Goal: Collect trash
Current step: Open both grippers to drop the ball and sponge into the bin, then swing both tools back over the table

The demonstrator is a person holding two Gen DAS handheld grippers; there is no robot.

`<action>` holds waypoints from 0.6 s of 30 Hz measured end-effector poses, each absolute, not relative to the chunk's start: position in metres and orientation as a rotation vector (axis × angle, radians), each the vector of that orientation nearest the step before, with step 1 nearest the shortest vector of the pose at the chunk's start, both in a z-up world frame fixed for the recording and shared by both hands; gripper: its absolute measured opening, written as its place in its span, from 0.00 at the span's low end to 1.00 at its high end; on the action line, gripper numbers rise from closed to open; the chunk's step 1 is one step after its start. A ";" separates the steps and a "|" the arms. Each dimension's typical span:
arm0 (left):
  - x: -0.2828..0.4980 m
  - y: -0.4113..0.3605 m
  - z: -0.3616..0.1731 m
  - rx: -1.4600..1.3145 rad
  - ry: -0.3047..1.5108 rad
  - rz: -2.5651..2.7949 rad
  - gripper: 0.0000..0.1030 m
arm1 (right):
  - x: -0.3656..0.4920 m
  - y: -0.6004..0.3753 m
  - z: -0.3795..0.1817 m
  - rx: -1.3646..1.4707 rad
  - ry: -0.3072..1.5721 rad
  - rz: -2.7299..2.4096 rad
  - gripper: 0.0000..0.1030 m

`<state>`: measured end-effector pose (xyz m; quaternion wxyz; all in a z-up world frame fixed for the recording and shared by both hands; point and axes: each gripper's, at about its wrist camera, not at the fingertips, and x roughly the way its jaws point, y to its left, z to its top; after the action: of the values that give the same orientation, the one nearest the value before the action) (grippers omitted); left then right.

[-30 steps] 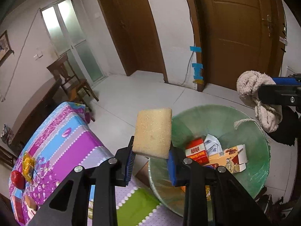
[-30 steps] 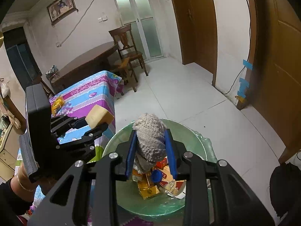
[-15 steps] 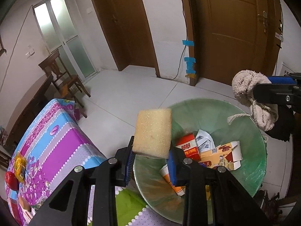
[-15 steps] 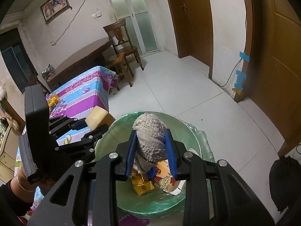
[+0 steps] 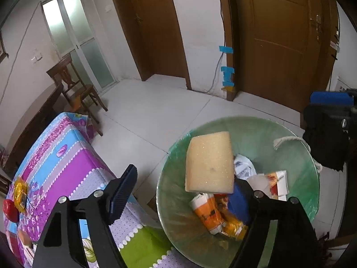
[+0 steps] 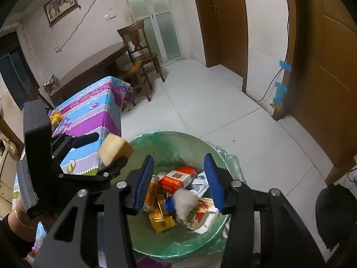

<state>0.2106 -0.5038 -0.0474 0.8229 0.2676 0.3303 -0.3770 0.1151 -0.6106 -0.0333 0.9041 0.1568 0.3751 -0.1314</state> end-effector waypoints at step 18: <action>0.234 -0.440 -0.040 0.423 0.675 -0.623 0.74 | 0.096 -0.574 -0.017 0.234 0.535 -0.345 0.58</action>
<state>0.2336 -0.4404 -0.0402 0.8749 0.2028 0.3232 -0.2983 0.0964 -0.5739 -0.0170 0.9430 0.1148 0.2626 -0.1692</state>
